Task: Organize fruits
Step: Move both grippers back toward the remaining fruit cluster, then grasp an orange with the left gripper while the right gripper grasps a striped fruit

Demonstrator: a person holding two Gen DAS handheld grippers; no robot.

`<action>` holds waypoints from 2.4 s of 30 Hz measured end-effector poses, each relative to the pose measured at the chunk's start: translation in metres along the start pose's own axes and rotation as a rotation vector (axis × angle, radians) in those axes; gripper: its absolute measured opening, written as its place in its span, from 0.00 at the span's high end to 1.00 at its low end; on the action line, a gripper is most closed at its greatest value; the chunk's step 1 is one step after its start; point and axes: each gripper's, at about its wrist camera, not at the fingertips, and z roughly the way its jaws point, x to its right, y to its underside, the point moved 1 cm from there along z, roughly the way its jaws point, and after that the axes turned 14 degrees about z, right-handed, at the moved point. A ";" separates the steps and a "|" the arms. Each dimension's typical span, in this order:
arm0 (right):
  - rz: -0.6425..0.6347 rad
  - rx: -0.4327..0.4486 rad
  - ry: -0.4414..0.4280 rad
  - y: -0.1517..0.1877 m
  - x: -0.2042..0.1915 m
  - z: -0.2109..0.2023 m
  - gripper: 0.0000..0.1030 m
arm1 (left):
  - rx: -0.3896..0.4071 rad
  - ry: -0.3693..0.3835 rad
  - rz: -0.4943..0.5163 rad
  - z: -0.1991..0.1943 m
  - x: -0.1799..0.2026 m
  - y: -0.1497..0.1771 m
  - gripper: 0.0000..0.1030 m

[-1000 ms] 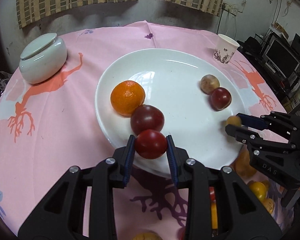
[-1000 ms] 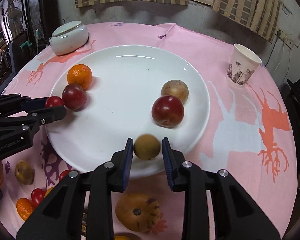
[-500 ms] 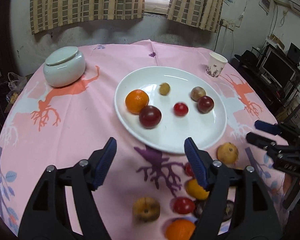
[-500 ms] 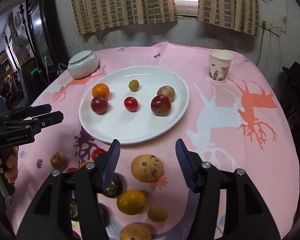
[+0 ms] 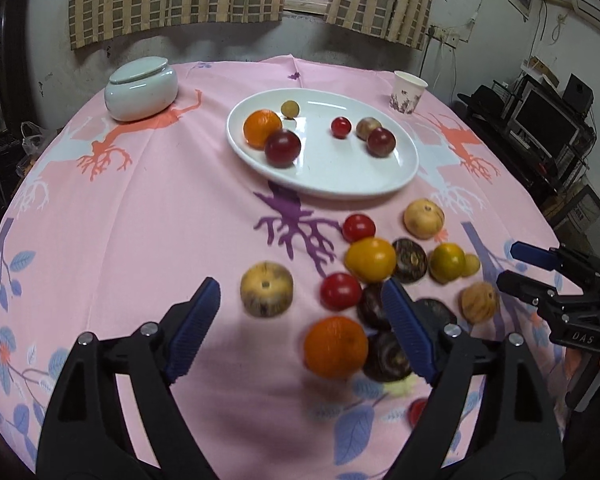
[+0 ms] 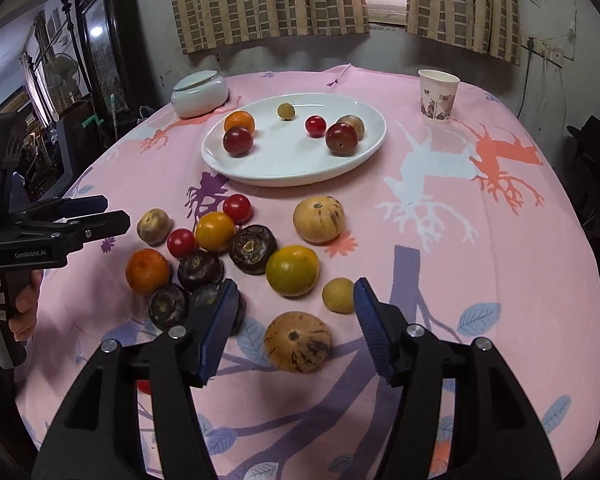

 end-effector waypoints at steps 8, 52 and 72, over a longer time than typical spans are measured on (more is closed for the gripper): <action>0.072 -0.006 -0.087 0.004 0.016 -0.001 0.41 | -0.004 -0.008 0.096 -0.003 0.011 0.018 0.14; -0.137 -0.111 0.082 0.033 0.001 0.024 0.42 | -0.038 0.038 0.042 0.039 0.006 0.036 0.57; -0.078 -0.071 0.064 0.029 -0.001 0.034 0.59 | -0.044 0.047 0.031 0.040 0.004 0.039 0.57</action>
